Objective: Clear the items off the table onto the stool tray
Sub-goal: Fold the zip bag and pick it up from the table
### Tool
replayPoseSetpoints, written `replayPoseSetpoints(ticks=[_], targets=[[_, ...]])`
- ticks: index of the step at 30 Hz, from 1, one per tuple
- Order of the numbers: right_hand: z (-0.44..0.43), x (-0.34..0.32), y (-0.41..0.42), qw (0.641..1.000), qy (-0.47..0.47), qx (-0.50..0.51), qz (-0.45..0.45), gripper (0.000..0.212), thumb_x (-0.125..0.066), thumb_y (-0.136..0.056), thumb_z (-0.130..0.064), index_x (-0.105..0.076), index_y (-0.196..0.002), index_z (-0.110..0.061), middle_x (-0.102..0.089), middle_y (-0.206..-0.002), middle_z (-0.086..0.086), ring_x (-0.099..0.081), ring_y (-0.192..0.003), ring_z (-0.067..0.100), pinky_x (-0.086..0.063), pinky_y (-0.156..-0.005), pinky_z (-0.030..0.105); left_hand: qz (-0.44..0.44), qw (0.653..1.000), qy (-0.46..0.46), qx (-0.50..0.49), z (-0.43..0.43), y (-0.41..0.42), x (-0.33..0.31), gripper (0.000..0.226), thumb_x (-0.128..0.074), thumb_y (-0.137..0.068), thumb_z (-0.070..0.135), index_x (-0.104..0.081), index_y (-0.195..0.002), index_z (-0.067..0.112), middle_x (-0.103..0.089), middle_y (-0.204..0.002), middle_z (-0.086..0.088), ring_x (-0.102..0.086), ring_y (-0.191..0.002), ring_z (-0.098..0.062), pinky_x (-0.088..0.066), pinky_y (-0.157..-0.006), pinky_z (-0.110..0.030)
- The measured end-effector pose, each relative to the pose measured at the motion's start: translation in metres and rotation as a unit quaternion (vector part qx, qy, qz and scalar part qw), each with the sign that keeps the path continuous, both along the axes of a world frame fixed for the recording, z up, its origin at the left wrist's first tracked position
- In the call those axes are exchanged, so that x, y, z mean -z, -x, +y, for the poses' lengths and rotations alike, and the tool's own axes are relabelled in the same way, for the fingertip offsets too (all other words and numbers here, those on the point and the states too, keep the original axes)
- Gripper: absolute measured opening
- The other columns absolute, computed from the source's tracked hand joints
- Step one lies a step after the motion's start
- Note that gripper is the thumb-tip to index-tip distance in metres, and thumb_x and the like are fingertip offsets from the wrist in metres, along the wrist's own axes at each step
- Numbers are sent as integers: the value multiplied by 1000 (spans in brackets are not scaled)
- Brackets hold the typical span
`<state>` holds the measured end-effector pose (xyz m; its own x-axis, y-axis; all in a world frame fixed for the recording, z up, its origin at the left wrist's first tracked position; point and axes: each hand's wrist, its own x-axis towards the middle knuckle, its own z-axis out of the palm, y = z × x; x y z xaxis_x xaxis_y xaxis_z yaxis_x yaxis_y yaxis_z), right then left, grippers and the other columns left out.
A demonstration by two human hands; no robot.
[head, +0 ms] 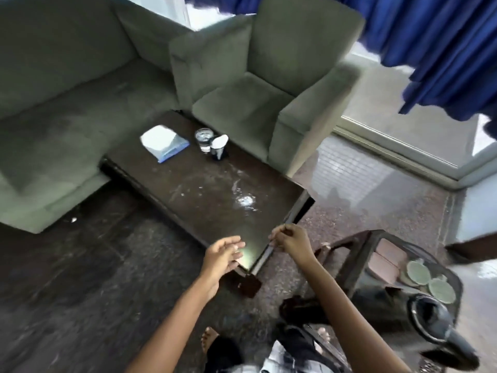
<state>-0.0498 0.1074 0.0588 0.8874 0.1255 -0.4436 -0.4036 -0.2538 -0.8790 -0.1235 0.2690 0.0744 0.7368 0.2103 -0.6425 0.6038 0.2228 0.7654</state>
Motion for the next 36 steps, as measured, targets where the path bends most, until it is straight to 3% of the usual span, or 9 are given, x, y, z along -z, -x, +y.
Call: replayPoseSetpoints(ticks=[6, 9, 16, 32, 36], targets=[[103, -17, 12, 997, -29, -68, 22, 25, -48, -88, 6, -57, -69, -9, -65, -67, 5, -60, -45, 3, -40, -39, 12, -9, 997, 1, -78, 100, 20, -8, 20, -45, -95, 11, -62, -97, 22, -68, -97, 7, -63, -87, -11, -46, -73, -23], [138, -20, 6, 994, -39, -99, 35, 25, -49, -89, 4, -57, -69, -11, -65, -69, 5, -61, -47, 6, -46, -45, 15, -17, 995, 3, -102, 131, 17, -11, 20, -46, -95, 11, -62, -100, 22, -68, -99, 5, -63, -90, -12, -47, -75, -24], [214, -6, -33, 992, -47, -96, 71, 25, -49, -88, 5, -56, -69, -10, -63, -68, 9, -58, -43, 7, -43, -45, 18, -22, 993, 3, -113, 199, -2, -10, 20, -47, -95, 13, -62, -105, 20, -69, -100, 6, -64, -96, -15, -48, -78, -25], [424, 47, -221, 985, -8, -104, 140, 19, -49, -83, 4, -57, -73, -9, -63, -65, 10, -56, -40, 9, -41, -45, 19, 22, 992, -15, -126, 400, -189, 0, 15, -53, -91, 13, -62, -91, 25, -67, -101, 1, -63, -90, -14, -47, -76, -24], [474, 63, -256, 980, -32, -47, 189, 17, -50, -83, 5, -56, -73, -8, -61, -64, 13, -55, -40, 12, -41, -44, 19, 32, 992, -2, -123, 444, -223, 10, 15, -50, -93, 14, -62, -97, 21, -68, -96, 5, -64, -86, -11, -47, -75, -23]])
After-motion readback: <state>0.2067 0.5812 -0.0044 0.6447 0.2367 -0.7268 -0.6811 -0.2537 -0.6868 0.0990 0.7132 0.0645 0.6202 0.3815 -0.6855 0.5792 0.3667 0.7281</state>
